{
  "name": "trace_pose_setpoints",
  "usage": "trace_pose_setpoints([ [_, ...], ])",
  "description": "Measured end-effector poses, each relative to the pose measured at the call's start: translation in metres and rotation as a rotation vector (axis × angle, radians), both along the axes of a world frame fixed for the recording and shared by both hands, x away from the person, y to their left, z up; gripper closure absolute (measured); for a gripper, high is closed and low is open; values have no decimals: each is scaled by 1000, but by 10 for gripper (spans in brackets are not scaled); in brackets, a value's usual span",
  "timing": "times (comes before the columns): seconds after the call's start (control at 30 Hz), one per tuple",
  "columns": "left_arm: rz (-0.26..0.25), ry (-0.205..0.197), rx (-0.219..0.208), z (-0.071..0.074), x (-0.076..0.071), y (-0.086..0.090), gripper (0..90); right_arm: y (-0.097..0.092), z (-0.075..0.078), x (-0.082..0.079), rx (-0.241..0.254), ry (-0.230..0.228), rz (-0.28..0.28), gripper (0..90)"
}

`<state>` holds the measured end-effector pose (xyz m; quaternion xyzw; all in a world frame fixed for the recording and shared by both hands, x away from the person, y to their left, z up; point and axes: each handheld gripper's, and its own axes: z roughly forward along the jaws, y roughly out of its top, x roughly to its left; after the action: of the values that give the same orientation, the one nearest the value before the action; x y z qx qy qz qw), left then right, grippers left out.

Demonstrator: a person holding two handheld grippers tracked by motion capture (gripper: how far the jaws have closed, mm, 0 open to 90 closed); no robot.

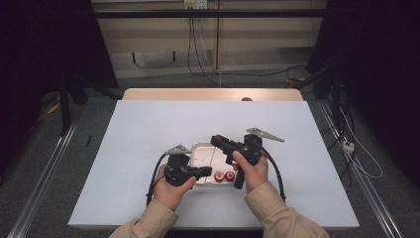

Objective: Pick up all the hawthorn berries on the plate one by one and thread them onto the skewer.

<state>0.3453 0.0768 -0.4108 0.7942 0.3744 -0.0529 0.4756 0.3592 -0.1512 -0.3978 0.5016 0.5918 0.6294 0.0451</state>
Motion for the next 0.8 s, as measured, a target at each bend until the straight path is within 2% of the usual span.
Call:
trace_pose_setpoints([
  [0.07, -14, 8, 19, -3, -2, -3, 900, -1, 4, 3, 33, 13, -11, 559],
  [0.13, -24, 4, 44, -4, -3, -5, 900, -3, 7, 6, 23, 9, -35, 595],
  [0.17, -27, 1, 42, -4, -3, -5, 899, -4, 8, 7, 28, 6, -38, 599],
  [0.2, -29, 2, 44, -3, -3, -5, 899, -5, 8, 8, 34, 9, -38, 657],
  [0.23, -26, -1, 48, -3, -3, -5, 900, -5, 8, 8, 19, 12, -28, 679],
  [0.27, -23, -2, 42, -3, -3, -4, 899, -4, 8, 8, 3, 15, -25, 662],
  [0.37, -19, -2, 41, -4, -2, -3, 899, -4, 6, 8, -34, 23, -25, 706],
  [0.47, -9, -4, 30, -4, -2, -1, 900, -4, 3, 8, -43, 20, -29, 754],
  [0.57, -6, -14, 46, -3, -3, -2, 900, -5, 1, 8, -40, 24, -40, 757],
  [0.6, -9, -13, 44, -3, -3, -2, 900, -6, 0, 7, -20, 36, -46, 757],
  [0.7, -9, -12, 46, -4, -2, -3, 900, -8, -3, 6, -6, 60, -59, 759],
  [0.73, -10, -9, 54, -4, -1, -3, 900, -9, -4, 6, 3, 59, -57, 759],
  [0.8, -5, -2, 44, -6, -1, -2, 900, -9, -4, 4, -6, 51, -61, 759],
])
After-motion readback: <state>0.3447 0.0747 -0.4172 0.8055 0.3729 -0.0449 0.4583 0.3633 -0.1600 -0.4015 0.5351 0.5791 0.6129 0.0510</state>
